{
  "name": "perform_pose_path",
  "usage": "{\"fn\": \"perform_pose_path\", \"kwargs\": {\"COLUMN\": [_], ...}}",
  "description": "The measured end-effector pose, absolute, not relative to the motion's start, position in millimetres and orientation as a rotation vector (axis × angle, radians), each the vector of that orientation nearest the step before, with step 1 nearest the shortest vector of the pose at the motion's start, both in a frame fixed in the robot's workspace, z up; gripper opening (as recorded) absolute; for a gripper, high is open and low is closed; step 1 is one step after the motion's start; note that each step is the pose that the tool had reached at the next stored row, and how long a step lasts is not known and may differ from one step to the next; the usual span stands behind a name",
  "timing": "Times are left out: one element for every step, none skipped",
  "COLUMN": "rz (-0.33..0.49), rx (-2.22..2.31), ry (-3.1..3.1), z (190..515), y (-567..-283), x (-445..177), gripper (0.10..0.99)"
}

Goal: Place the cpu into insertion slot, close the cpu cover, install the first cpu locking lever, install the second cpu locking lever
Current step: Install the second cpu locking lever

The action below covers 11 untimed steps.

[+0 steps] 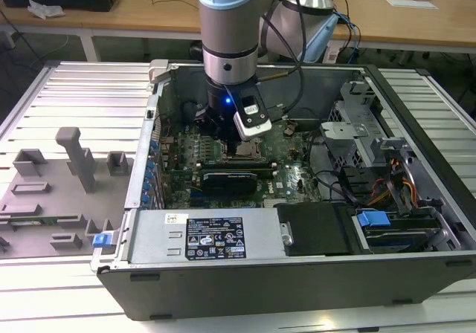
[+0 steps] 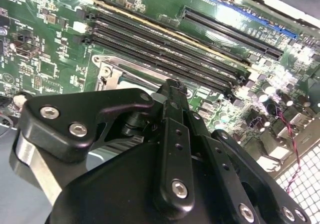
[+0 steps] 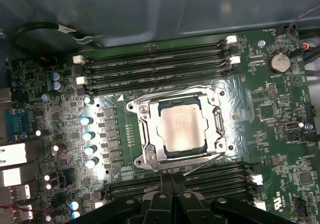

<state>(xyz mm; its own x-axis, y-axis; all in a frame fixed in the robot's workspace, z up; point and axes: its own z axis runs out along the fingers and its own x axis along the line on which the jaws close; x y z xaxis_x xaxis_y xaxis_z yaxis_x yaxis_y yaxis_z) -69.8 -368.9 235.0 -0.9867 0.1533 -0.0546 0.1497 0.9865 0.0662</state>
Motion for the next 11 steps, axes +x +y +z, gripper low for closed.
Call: {"fn": "perform_pose_path", "kwargs": {"rz": [0.095,0.095,0.095,0.096,0.096,0.096,0.097,0.097,0.1,0.103,0.105], "rx": [0.234,0.233,0.233,0.232,0.23,0.228,0.225,0.222,0.218,0.213,0.21], "ry": [3.072,3.072,3.072,3.072,3.072,3.072,3.072,3.073,3.073,3.074,3.074], "z": [234.8,234.4,234.1,233.8,233.6,233.1,232.2,231.5,230.1,228.5,227.3], "y": [-368.9,-368.9,-368.9,-368.9,-368.8,-368.8,-368.9,-369.1,-369.4,-369.7,-369.8], "x": [-70.3,-71.1,-71.7,-72.4,-73.3,-75.3,-78.0,-79.1,-80.6,-81.5,-81.7], "gripper": [0.106,0.106,0.106,0.106,0.106,0.106,0.106,0.106,0.106,0.106,0.106]}}
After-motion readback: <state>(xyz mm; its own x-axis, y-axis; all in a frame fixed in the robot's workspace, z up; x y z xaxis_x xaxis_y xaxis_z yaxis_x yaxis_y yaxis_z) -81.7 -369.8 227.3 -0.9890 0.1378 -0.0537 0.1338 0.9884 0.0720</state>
